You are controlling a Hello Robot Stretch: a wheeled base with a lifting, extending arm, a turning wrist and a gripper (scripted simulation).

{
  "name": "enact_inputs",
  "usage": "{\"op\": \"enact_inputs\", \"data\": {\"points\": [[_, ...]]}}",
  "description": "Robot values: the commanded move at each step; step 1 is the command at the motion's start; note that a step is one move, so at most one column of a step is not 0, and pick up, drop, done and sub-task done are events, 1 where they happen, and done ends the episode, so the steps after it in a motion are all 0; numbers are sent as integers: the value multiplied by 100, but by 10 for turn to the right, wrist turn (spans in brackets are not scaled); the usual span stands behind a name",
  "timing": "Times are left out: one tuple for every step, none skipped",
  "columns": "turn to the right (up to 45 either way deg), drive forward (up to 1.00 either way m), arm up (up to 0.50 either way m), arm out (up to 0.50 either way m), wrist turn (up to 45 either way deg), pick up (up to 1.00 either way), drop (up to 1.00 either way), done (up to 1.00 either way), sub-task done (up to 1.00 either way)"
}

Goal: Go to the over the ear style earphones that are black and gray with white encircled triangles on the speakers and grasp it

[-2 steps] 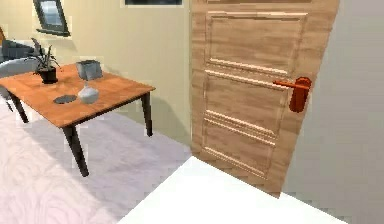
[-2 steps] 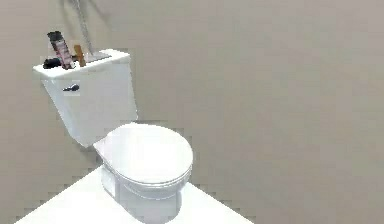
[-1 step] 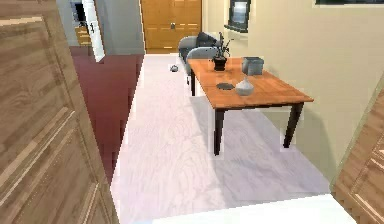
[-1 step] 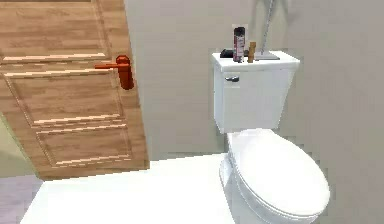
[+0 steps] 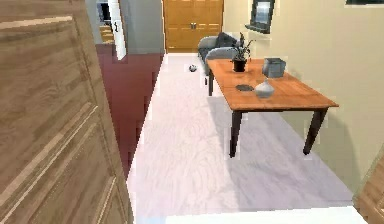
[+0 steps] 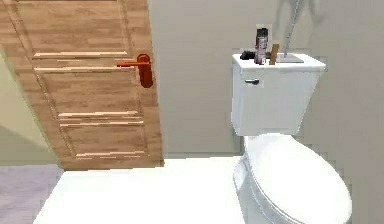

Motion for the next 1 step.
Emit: {"op": "enact_inputs", "data": {"points": [[0, 100, 0, 0, 0, 0, 0, 0, 0]]}}
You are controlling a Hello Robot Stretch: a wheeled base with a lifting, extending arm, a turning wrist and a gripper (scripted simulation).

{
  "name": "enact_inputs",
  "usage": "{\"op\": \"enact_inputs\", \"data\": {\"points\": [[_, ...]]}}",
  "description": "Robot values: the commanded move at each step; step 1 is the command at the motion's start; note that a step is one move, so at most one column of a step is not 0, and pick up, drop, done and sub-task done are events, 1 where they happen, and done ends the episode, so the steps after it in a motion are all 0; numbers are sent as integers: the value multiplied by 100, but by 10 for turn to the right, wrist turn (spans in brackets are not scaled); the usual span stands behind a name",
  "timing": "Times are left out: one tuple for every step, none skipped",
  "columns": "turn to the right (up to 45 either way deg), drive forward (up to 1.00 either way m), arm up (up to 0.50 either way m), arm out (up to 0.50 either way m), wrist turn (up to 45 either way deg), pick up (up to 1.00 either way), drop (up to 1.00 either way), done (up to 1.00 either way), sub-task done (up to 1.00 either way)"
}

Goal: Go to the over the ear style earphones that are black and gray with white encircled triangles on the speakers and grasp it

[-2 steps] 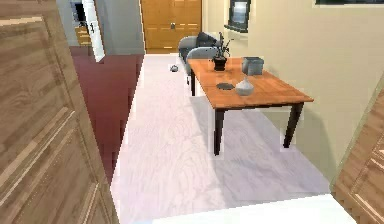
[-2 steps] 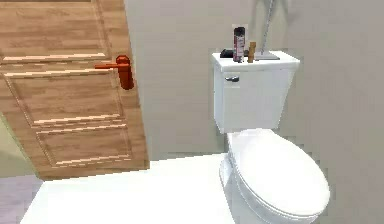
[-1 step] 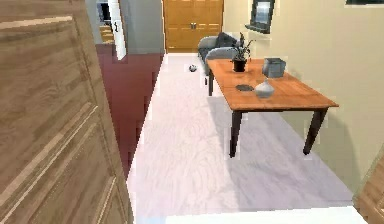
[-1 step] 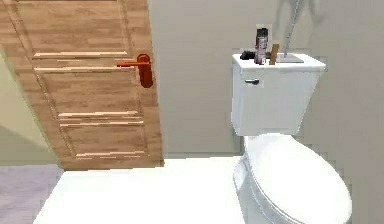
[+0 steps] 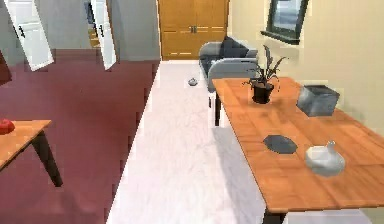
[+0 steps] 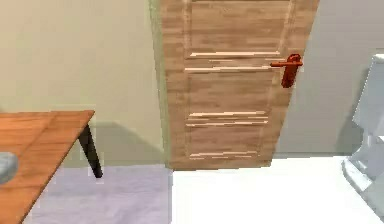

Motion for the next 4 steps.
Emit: {"op": "enact_inputs", "data": {"points": [[0, 100, 0, 0, 0, 0, 0, 0, 0], [-30, 0, 0, 0, 0, 0, 0, 0, 0], [0, 65, 0, 0, 0, 0, 0, 0, 0], [-300, 0, 0, 0, 0, 0, 0, 0, 0]]}}
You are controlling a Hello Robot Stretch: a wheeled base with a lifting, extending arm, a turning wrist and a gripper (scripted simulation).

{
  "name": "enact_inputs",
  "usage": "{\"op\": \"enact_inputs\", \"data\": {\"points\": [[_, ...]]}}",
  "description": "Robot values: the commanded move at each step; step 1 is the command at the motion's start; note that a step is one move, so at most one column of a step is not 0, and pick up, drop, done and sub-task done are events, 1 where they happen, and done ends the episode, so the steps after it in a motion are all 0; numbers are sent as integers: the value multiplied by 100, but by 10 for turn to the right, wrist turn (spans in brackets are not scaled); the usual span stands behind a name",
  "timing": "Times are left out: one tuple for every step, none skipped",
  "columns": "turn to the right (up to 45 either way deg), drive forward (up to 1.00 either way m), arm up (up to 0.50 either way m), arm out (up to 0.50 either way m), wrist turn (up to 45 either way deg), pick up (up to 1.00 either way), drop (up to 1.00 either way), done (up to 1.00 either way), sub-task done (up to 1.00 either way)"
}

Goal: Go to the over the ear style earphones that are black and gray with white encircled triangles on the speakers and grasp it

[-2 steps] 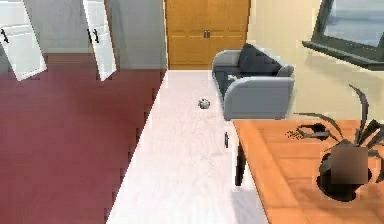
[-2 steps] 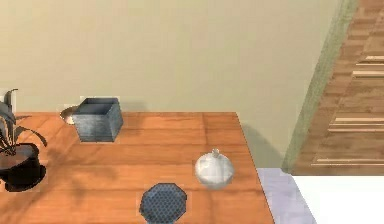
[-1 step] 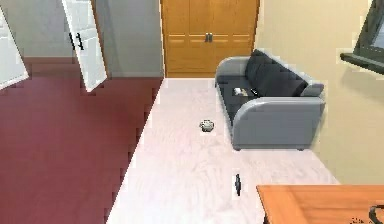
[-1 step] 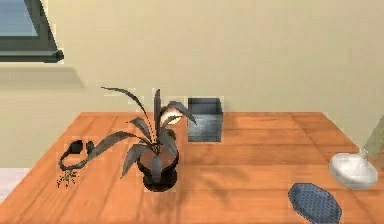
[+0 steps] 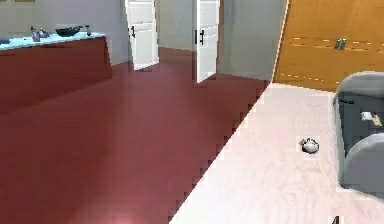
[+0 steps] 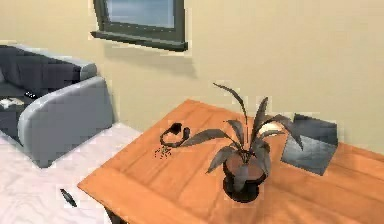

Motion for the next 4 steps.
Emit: {"op": "enact_inputs", "data": {"points": [[360, 0, 0, 0, 0, 0, 0, 0, 0], [0, 85, 0, 0, 0, 0, 0, 0, 0], [390, 0, 0, 0, 0, 0, 0, 0, 0], [0, 25, 0, 0, 0, 0, 0, 0, 0]]}}
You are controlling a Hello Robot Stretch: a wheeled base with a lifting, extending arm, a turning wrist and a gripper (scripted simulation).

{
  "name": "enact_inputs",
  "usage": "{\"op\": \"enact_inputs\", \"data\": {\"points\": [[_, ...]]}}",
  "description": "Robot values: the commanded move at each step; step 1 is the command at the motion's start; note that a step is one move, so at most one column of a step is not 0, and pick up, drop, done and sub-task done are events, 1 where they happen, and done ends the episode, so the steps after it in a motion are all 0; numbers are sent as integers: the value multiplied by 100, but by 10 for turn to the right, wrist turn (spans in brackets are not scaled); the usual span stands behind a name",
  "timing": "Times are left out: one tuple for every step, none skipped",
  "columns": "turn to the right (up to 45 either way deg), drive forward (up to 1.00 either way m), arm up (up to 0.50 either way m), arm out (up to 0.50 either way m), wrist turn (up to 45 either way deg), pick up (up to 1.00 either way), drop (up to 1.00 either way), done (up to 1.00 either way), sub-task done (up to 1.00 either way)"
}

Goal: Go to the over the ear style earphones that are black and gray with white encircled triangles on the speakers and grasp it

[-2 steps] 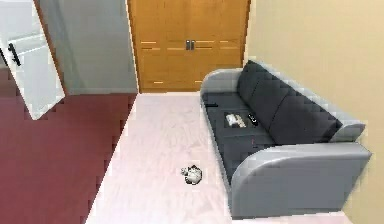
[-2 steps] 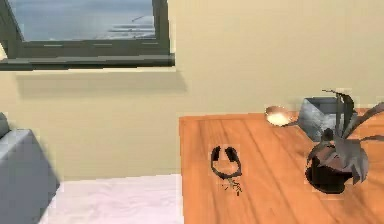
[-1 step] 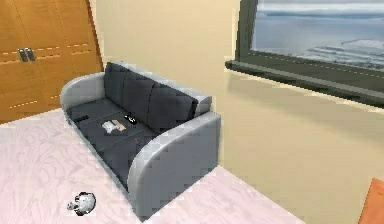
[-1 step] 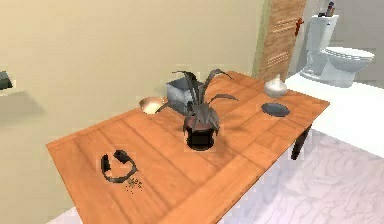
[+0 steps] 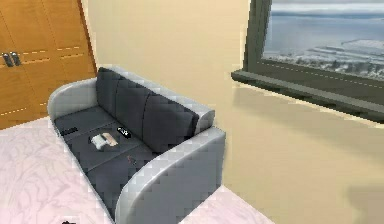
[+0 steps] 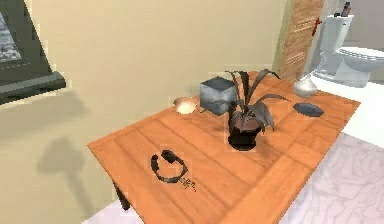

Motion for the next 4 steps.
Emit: {"op": "enact_inputs", "data": {"points": [[0, 0, 50, 0, 0, 0, 0, 0, 0], [0, 0, 26, 0, 0, 0, 0, 0, 0], [0, 0, 0, 34, 0, 0, 0, 0, 0], [0, 0, 0, 0, 450, 0, 0, 0, 0]]}}
